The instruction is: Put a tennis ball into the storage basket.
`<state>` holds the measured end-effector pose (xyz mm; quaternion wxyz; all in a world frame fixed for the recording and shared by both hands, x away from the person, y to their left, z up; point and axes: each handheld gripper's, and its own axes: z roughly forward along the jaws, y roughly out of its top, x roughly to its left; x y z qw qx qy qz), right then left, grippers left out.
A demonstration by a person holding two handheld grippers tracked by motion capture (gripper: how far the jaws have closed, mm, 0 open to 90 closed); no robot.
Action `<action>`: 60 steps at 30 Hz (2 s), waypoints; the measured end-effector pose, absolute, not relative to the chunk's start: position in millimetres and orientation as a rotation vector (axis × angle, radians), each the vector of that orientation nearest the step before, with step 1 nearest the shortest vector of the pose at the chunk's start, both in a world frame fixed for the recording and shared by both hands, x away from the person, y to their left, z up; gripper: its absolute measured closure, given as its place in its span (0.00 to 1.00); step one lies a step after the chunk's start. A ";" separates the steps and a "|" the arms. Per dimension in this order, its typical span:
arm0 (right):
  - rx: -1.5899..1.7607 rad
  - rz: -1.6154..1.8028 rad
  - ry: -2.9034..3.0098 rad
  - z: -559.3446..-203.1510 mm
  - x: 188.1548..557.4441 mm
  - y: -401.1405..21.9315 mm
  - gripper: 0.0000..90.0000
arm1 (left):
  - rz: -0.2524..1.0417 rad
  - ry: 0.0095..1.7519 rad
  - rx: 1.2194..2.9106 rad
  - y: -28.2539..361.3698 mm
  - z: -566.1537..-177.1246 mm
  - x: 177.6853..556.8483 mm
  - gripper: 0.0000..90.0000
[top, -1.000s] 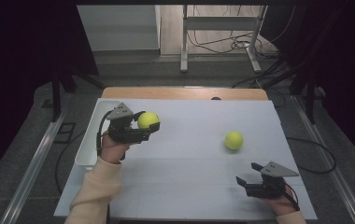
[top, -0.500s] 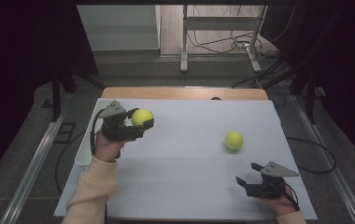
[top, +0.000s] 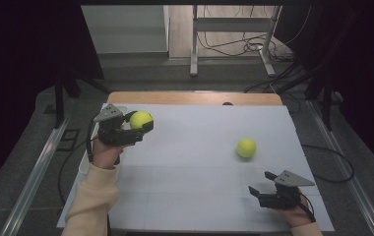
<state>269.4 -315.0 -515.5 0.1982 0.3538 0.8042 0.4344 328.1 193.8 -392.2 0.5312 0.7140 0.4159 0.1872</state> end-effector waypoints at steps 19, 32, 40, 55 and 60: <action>0.991 1.209 2.253 -515.5 269.3 -314.6 0.19 | 0.487 1.067 1.666 219.0 -392.6 329.9 0.29; 0.992 1.207 2.253 -515.5 269.3 -314.6 0.19 | 0.518 1.119 1.646 234.4 -395.3 331.6 0.29; 0.992 1.209 2.252 -515.7 269.2 -314.5 0.19 | 0.537 1.143 1.637 243.2 -395.7 331.0 0.29; 0.993 1.206 2.254 -515.6 269.2 -314.6 0.19 | 0.546 1.190 1.617 258.6 -399.6 332.5 0.29; 0.992 1.207 2.255 -515.8 269.2 -314.4 0.19 | 0.550 1.213 1.615 264.2 -402.8 333.7 0.29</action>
